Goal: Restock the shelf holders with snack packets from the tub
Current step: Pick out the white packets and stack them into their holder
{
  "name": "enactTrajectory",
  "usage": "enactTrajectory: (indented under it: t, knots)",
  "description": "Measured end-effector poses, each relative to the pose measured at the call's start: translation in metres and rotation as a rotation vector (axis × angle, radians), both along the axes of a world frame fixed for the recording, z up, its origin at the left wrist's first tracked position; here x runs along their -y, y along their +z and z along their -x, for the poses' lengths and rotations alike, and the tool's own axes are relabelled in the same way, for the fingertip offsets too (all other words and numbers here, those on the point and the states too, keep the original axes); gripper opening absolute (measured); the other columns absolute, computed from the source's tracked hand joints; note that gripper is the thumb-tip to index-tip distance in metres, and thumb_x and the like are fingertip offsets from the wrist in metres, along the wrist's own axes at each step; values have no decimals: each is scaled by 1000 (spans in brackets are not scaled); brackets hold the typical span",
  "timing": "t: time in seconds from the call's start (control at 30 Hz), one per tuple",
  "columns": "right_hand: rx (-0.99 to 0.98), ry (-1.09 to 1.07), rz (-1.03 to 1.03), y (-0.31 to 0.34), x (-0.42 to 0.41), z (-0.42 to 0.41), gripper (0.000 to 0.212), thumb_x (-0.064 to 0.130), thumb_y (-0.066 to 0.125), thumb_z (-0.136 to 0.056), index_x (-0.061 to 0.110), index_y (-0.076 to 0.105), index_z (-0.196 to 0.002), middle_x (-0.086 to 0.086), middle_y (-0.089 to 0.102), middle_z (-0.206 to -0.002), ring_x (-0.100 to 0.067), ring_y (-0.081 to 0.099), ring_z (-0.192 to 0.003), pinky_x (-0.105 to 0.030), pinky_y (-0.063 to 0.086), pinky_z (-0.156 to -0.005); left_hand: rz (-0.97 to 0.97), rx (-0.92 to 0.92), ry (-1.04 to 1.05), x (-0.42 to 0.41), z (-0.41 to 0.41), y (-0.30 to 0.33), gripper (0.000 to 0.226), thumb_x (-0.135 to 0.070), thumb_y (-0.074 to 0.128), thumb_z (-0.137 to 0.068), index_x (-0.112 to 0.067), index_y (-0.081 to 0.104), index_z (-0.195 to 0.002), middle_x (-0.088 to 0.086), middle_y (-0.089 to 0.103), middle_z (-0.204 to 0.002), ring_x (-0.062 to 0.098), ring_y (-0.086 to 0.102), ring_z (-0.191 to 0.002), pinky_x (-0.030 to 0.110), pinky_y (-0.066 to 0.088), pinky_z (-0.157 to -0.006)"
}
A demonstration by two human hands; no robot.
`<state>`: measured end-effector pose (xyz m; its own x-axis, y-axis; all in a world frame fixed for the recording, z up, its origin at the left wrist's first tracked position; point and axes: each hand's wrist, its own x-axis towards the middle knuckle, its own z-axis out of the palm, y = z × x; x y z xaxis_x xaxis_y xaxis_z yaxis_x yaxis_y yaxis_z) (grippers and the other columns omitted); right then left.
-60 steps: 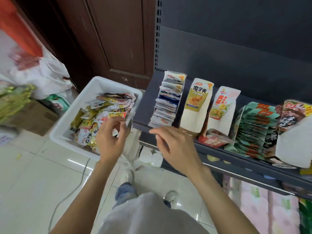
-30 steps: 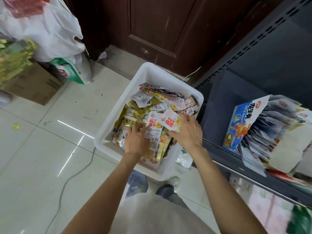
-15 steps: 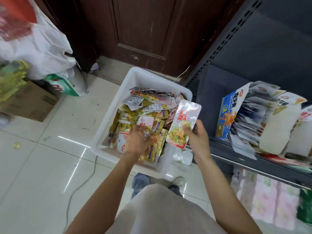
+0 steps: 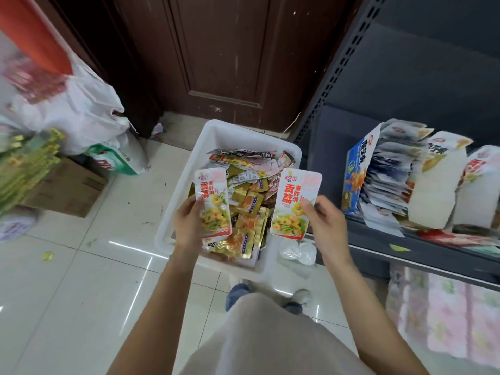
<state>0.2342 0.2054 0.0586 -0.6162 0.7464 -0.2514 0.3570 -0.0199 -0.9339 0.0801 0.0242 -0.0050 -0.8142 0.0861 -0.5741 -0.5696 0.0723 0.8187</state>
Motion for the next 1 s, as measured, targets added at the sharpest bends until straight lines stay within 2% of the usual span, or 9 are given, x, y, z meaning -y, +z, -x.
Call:
enactTrajectory:
  t: [0.1,0.2,0.27,0.43,0.5,0.63,0.7,0.87,1.0]
  knots:
    - [-45,8,-65,14,-4,-11,6,14,59,-93,19,60,-90,15,71,-85,0,68,-81,-23,55,-69,-166,21,-107,-5,-4,29,12,-14,52,-93,-16,64,-90,-1,73,-89,23,68,-88,35,54,-75]
    - [-118,-56,-83,35,-17,-37,33,9,60,-92,41,54,-94,11,72,-97,-4,69,-88,-21,56,-68,-243,4,-187,-21,-19,56,12,-17,53,-93,-18,65,-92,3,72,-97,22,69,-91,36,54,-73]
    - [-195,-119,-87,53,-31,-63,37,9,59,-92,46,58,-95,10,72,-101,-6,68,-92,-23,57,-70,-261,-71,-246,-38,-34,75,16,-20,54,-93,-26,67,-86,1,73,-98,18,70,-89,32,54,-67]
    - [-383,-438,-281,97,-84,-143,26,9,59,-93,32,61,-105,15,70,-106,-1,63,-101,-14,49,-84,-309,-316,-488,-100,-80,124,10,-32,60,-90,-25,67,-92,0,71,-101,20,69,-93,28,57,-73]
    - [-448,-601,-345,104,-110,-178,25,13,59,-92,27,55,-112,11,68,-107,-4,62,-100,-20,50,-86,-340,-431,-610,-131,-98,138,15,-32,60,-87,-21,65,-96,-2,72,-100,17,69,-92,25,57,-73]
    - [-502,-741,-334,105,-165,-234,36,6,56,-93,14,39,-124,-1,61,-116,-12,61,-105,-29,55,-84,-400,-541,-647,-188,-133,150,9,-18,58,-92,-23,61,-99,1,72,-103,22,68,-97,35,57,-79]
    - [-503,-714,-375,103,-189,-245,33,8,57,-93,21,41,-119,-5,59,-120,-12,60,-109,-28,55,-84,-429,-605,-630,-213,-151,153,9,-16,59,-93,-23,60,-99,-2,72,-103,18,68,-97,29,56,-76]
    - [-372,-425,-512,83,-237,-233,22,13,56,-95,30,44,-102,9,58,-106,5,59,-97,-14,47,-79,-429,-766,-474,-276,-188,169,15,-9,61,-91,-23,57,-94,-17,71,-96,3,67,-95,14,51,-73]
    - [-116,-100,-657,53,-258,-233,8,16,57,-96,15,51,-102,10,65,-90,-11,66,-80,-36,55,-67,-448,-794,-390,-318,-203,176,17,-5,59,-90,-21,52,-89,-17,71,-92,0,66,-93,13,50,-71]
